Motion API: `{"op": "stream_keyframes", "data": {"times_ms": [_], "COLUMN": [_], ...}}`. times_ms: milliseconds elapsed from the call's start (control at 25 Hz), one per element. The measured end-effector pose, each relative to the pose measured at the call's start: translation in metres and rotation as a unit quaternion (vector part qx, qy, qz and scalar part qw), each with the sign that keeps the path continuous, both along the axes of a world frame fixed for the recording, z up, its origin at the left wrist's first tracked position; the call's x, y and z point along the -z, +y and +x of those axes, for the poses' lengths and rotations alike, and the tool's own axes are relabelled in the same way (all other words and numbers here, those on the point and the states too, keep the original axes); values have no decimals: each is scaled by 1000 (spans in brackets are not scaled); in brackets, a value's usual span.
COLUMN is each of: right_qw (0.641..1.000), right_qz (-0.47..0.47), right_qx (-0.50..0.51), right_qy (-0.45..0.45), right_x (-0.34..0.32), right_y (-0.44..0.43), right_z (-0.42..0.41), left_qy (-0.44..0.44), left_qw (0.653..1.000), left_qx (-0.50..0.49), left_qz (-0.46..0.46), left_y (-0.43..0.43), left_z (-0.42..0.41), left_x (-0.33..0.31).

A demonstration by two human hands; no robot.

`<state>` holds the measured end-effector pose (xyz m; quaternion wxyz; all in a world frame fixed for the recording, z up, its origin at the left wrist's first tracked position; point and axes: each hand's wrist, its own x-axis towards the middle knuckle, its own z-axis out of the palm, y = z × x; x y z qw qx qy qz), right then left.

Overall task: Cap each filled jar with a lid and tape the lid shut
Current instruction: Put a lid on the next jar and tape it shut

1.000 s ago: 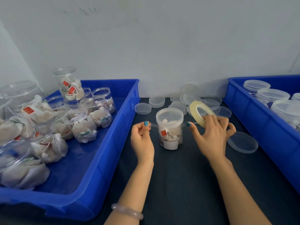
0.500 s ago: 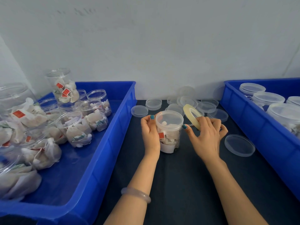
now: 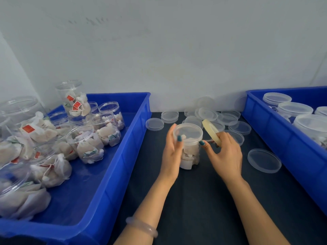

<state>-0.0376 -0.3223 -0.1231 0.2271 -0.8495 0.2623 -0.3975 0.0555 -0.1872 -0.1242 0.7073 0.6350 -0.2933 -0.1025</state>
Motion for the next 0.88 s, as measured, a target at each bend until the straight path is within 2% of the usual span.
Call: {"op": "stream_keyframes", "data": {"times_ms": [80,160,360,480,600,720,880], "right_qw": [1000,999,993,988,992,994,994], "right_qz": [10,0,-82,-131,-110,-64,21], "right_qx": [-3,-4,-34,-39,-52,-61,-82], "right_qy": [26,44,74,65,43,59,70], "right_x": [-2,-2,-6,-12,-18,-21,-23], "right_y": [4,4,-12,-17,-14,-13,-12], "right_z": [-1,-1,-14,-20,-21,-22,-22], "left_qy": [-46,-64,-79,-36,13,49,48], "left_qw": [997,995,996,999,999,996,995], "left_qx": [22,3,-19,16,42,69,88], "left_qz": [52,72,37,37,31,10,29], "left_y": [0,-2,10,21,27,28,30], "left_z": [-2,0,12,15,14,13,8], "left_x": [4,3,-1,-6,-10,-8,-8]}}
